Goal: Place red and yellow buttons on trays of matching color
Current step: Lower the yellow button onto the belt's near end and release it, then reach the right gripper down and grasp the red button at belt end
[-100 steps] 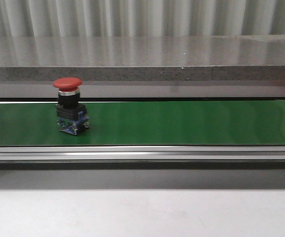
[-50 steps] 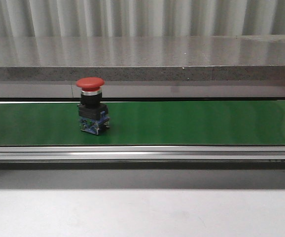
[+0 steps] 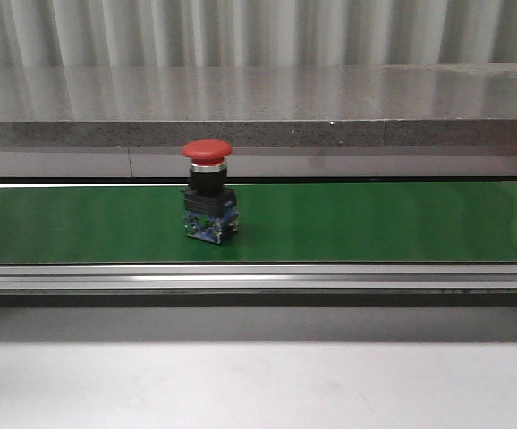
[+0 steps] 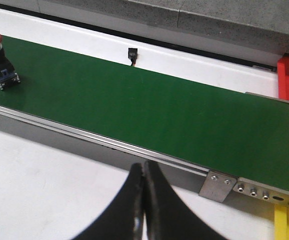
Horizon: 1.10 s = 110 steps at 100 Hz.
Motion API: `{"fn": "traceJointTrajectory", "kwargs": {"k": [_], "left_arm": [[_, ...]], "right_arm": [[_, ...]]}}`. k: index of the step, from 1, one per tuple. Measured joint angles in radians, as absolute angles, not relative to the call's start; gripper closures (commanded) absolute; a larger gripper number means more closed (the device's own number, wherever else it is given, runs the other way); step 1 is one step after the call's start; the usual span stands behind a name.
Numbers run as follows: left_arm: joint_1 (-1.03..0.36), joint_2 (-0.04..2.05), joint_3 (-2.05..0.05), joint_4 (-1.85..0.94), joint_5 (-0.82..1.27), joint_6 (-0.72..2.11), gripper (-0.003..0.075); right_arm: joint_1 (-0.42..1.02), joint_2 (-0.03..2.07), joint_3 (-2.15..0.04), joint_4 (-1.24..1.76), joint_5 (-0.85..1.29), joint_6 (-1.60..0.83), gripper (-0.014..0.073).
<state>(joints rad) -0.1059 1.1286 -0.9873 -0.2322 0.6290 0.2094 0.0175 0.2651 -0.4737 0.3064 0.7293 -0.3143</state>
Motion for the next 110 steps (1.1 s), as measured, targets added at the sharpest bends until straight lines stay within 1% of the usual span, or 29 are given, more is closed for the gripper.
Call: {"fn": "traceJointTrajectory", "kwargs": {"k": [27,57,74,87,91,96,103,108,110], "left_arm": [[-0.201,0.925,-0.79,-0.236,0.602,0.222,0.074],[-0.21,0.647,-0.588,-0.275,0.626,0.222,0.074],[-0.21,0.528,-0.532,-0.278,0.668,0.222,0.074],[-0.21,0.49,-0.528,-0.278,0.681,0.222,0.074],[-0.21,0.488,-0.528,-0.278,0.681,0.222,0.074],[-0.21,0.488,-0.528,-0.278,0.681,0.222,0.074],[-0.21,0.488,-0.528,-0.278,0.682,0.222,0.074],[-0.21,0.488,-0.528,-0.278,0.682,0.222,0.074],[-0.21,0.488,-0.528,-0.278,0.682,0.222,0.074]], "right_arm": [[0.018,0.265,-0.474,0.306,0.729,-0.314,0.0654],[0.02,0.265,-0.474,0.306,0.744,-0.314,0.0654],[0.048,0.289,-0.483,0.305,0.775,-0.314,0.0648],[0.111,0.353,-0.531,0.303,0.775,-0.314,0.0638],[0.136,0.386,-0.549,0.302,0.775,-0.314,0.0613],[0.164,0.43,-0.581,0.298,0.775,-0.314,0.056],[0.194,0.502,-0.625,0.298,0.777,-0.314,0.0433],[0.205,0.555,-0.658,0.297,0.785,-0.314,0.0305],[0.208,0.579,-0.667,0.297,0.789,-0.314,0.0272]]}}
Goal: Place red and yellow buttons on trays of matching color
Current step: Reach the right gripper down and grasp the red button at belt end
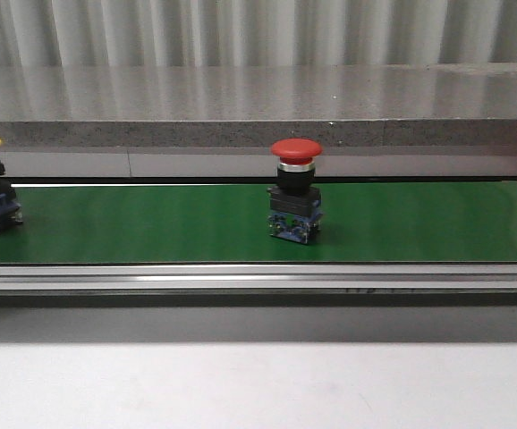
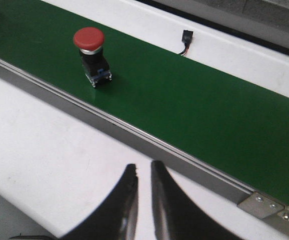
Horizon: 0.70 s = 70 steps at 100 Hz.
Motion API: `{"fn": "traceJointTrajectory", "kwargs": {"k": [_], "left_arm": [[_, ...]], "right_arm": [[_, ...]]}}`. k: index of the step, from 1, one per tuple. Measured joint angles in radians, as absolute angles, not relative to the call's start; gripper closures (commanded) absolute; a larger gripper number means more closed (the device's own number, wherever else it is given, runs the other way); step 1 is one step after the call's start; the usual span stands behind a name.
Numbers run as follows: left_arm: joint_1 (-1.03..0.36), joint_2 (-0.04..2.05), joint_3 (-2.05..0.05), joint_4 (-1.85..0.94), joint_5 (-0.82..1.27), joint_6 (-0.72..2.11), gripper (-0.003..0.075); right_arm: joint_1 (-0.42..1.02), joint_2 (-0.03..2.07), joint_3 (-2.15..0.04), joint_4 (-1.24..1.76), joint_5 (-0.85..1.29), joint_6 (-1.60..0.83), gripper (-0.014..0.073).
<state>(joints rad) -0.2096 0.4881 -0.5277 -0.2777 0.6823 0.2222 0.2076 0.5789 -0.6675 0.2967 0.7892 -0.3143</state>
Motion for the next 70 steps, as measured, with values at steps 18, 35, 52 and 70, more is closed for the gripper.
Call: {"fn": "traceJointTrajectory", "kwargs": {"k": [18,35,52,70], "left_arm": [[-0.21,0.488,-0.528,-0.278,0.682,0.222,0.074],[-0.21,0.488,-0.528,-0.278,0.682,0.222,0.074],[-0.21,0.488,-0.528,-0.278,0.682,0.222,0.074],[-0.21,0.488,-0.528,-0.278,0.682,0.222,0.074]], "right_arm": [[0.21,0.779,-0.792,0.311,0.82,-0.314,-0.002],[0.21,0.954,-0.906,0.321,0.874,-0.314,-0.0032],[0.21,1.145,-1.03,0.323,0.972,-0.349,-0.0032],[0.212,1.319,-1.127,0.325,1.068,-0.419,-0.0031]]}}
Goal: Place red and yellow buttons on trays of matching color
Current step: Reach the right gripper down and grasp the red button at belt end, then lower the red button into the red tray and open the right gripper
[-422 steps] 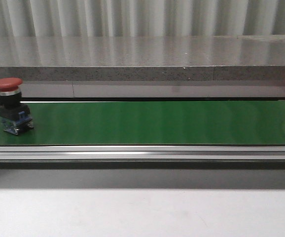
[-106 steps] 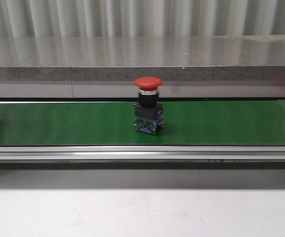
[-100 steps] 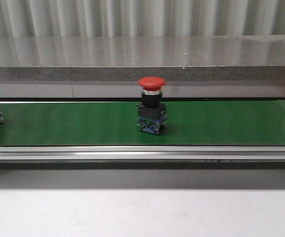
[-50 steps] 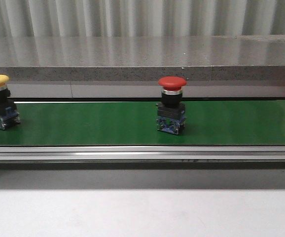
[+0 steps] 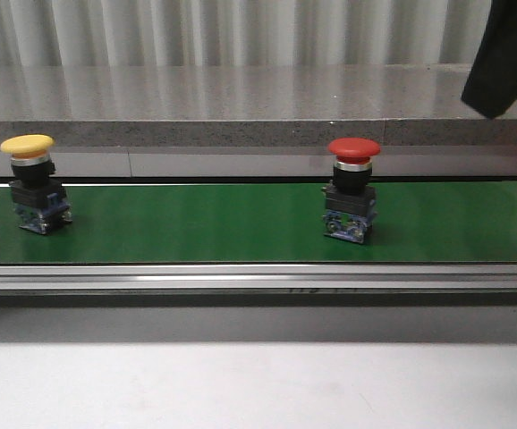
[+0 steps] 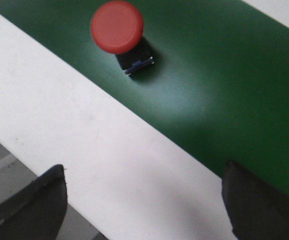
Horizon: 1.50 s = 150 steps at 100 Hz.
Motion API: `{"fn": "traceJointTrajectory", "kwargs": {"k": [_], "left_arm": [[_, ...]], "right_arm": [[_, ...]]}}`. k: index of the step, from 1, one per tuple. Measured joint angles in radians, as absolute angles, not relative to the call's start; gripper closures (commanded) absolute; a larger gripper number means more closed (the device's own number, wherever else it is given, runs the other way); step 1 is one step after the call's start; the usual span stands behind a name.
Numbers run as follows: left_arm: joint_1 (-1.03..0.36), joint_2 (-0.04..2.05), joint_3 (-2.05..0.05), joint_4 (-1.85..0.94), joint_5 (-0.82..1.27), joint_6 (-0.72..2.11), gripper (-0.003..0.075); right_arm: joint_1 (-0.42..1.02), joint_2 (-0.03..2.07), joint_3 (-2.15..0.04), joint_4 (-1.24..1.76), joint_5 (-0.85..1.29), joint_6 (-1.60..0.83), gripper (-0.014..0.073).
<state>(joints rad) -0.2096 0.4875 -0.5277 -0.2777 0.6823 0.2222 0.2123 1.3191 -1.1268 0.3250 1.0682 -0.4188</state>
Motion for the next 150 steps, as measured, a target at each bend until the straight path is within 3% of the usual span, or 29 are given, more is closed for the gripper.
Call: {"fn": "traceJointTrajectory", "kwargs": {"k": [56,65,84,94,122,150], "left_arm": [[-0.21,0.488,-0.528,-0.278,0.682,0.222,0.074],[-0.21,0.488,-0.528,-0.278,0.682,0.222,0.074],[-0.21,0.486,-0.528,-0.278,0.682,0.222,0.074],[-0.21,0.484,-0.528,-0.278,0.682,0.222,0.074],[-0.21,0.484,-0.528,-0.278,0.683,0.222,0.074],[-0.21,0.484,-0.528,-0.278,0.683,0.222,0.074]], "right_arm": [[0.223,1.595,-1.205,0.399,0.947,-0.643,-0.0008],[0.223,1.623,-1.205,0.405,0.895,-0.652,0.0089],[0.223,1.643,-1.205,0.408,0.856,-0.662,0.0451],[0.223,1.643,-1.205,0.408,0.856,-0.664,0.0529],[0.172,1.626,-1.205,0.41,0.858,-0.614,0.0536],[-0.067,1.507,-1.205,0.412,0.82,-0.552,0.0536]]}}
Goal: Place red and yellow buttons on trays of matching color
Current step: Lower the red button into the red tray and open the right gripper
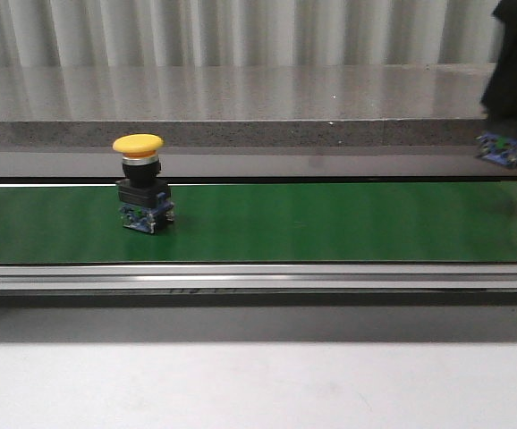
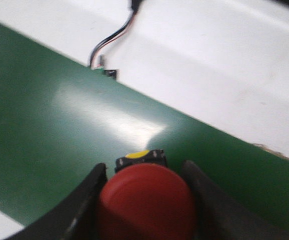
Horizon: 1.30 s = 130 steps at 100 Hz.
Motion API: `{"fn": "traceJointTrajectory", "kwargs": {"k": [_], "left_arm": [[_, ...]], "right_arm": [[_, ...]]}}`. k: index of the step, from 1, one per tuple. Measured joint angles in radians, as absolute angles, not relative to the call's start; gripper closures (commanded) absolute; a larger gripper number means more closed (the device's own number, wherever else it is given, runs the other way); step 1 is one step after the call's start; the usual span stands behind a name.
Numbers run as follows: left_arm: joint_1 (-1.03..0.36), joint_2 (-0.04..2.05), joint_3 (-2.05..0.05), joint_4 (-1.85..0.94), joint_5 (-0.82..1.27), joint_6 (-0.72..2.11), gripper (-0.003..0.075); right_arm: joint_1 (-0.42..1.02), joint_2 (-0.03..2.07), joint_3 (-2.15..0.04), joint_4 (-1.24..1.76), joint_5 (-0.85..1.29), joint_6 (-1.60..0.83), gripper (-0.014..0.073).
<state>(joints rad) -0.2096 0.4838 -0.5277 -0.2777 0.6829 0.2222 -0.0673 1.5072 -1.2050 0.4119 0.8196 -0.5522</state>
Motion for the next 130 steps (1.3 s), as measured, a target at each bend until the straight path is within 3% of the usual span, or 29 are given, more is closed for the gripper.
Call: {"fn": "traceJointTrajectory", "kwargs": {"k": [26,54,130], "left_arm": [[-0.21,0.484,-0.528,-0.278,0.683,0.222,0.074],[-0.21,0.484,-0.528,-0.278,0.683,0.222,0.074],[-0.21,0.484,-0.528,-0.278,0.683,0.222,0.074]], "right_arm": [[-0.326,1.5,-1.205,0.399,0.748,-0.468,0.0536],[-0.491,1.541,-1.205,0.394,0.689,-0.465,0.0536],[-0.518,1.787,-1.205,0.399,0.532,-0.461,0.0536]]}}
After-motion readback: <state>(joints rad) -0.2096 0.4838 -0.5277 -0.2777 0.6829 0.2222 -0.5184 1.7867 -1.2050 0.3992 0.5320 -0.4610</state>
